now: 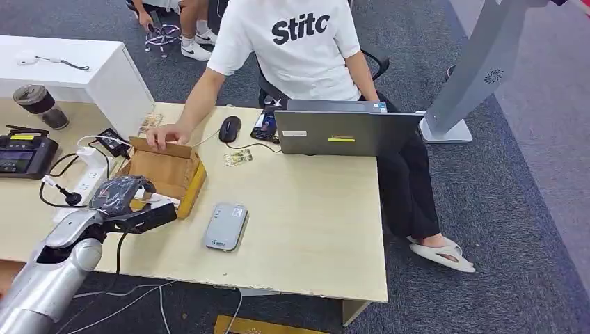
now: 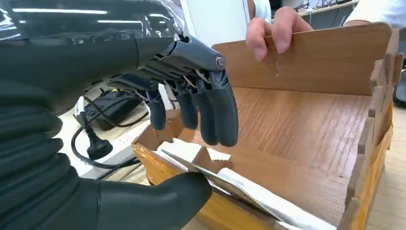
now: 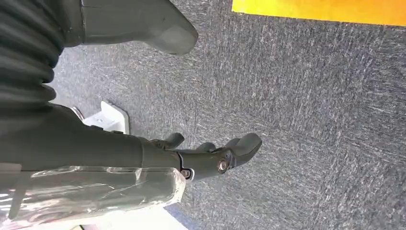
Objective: Pass the card to the sensor for recognition and then transmit it.
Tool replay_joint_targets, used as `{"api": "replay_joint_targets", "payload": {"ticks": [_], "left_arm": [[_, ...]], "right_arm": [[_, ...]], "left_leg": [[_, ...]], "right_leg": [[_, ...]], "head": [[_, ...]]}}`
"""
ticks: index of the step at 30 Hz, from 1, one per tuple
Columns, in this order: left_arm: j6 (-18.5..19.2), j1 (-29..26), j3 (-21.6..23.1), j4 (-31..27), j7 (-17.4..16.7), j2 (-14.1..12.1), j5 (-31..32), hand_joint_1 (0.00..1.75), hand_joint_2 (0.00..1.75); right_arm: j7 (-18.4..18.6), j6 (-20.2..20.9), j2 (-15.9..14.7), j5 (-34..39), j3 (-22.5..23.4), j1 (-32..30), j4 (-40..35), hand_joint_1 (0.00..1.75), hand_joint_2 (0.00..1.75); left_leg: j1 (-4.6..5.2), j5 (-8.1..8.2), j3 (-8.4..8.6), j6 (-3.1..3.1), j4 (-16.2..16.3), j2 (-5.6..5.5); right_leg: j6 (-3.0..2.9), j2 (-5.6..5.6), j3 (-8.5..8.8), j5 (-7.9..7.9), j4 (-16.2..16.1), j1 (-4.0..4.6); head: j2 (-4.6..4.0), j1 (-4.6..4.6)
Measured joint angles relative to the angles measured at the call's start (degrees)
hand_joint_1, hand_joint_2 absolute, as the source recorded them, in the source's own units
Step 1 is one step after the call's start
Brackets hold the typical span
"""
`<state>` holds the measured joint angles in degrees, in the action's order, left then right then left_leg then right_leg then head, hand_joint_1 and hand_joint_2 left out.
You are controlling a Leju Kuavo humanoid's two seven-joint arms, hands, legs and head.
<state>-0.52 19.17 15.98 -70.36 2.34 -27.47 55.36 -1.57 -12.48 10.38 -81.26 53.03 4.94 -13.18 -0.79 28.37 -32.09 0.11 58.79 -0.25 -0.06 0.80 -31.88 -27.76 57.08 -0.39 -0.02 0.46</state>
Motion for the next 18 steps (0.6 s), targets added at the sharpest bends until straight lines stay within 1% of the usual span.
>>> {"api": "replay_joint_targets", "payload": {"ticks": [2, 5, 8, 9, 10, 11, 12, 18], "left_arm": [[0.0, 0.0, 0.0, 0.0, 0.0, 0.0, 0.0, 0.84, 1.75], [0.0, 0.0, 0.0, 0.0, 0.0, 0.0, 0.0, 0.66, 1.75], [0.0, 0.0, 0.0, 0.0, 0.0, 0.0, 0.0, 0.75, 1.75], [0.0, 0.0, 0.0, 0.0, 0.0, 0.0, 0.0, 0.75, 1.75], [0.0, 0.0, 0.0, 0.0, 0.0, 0.0, 0.0, 0.89, 1.75], [0.0, -0.1, 0.0, 0.0, 0.0, 0.0, -0.1, 1.59, 1.75], [-0.1, -0.1, 0.0, 0.0, 0.0, 0.0, -0.1, 1.75, 1.75], [-0.5, -0.7, 0.0, 0.0, -0.1, 0.0, -0.1, 1.75, 1.75]], "right_arm": [[0.0, 0.0, 0.0, 0.0, 0.0, 0.0, 0.0, 0.00, 1.75], [0.0, 0.0, 0.0, 0.0, 0.0, 0.0, 0.0, 0.00, 1.75], [0.0, 0.0, 0.0, 0.0, 0.0, 0.0, 0.0, 0.00, 1.75], [0.0, 0.0, 0.0, 0.0, 0.0, 0.0, 0.0, 0.00, 1.75], [0.0, 0.0, 0.0, 0.0, 0.0, 0.0, 0.0, 0.00, 1.75], [0.0, 0.0, 0.0, 0.0, 0.0, 0.0, 0.0, 0.00, 1.75], [0.0, 0.0, 0.0, 0.0, 0.0, 0.0, 0.0, 0.00, 1.75], [0.0, 0.0, 0.0, 0.0, -0.1, 0.0, 0.1, 0.00, 1.75]], "left_leg": [[0.00, 0.00, 0.00, 0.00, 0.0, 0.00], [0.00, 0.00, 0.00, 0.00, 0.0, 0.00], [0.00, 0.00, 0.00, 0.00, 0.0, 0.00], [0.00, 0.00, 0.00, 0.00, 0.0, 0.00], [0.00, 0.00, 0.00, 0.00, 0.0, 0.00], [0.00, 0.00, 0.00, 0.00, 0.0, 0.00], [0.00, 0.00, 0.00, 0.00, 0.0, 0.00], [0.00, 0.00, 0.00, 0.00, 0.0, 0.00]], "right_leg": [[0.00, 0.00, 0.00, 0.00, 0.0, 0.00], [0.00, 0.00, 0.00, 0.00, 0.0, 0.00], [0.00, 0.00, 0.00, 0.00, 0.0, 0.00], [0.00, 0.00, 0.00, 0.00, 0.0, 0.00], [0.00, 0.00, 0.00, 0.00, 0.0, 0.00], [0.00, 0.00, 0.00, 0.00, 0.0, 0.00], [0.00, 0.00, 0.00, 0.00, 0.0, 0.00], [0.00, 0.00, 0.00, 0.00, 0.0, 0.00]], "head": [[0.00, 0.00], [0.00, 0.00], [0.00, 0.00], [0.00, 0.00], [0.00, 0.00], [0.00, 0.00], [0.00, 0.00], [0.00, 0.00]]}}
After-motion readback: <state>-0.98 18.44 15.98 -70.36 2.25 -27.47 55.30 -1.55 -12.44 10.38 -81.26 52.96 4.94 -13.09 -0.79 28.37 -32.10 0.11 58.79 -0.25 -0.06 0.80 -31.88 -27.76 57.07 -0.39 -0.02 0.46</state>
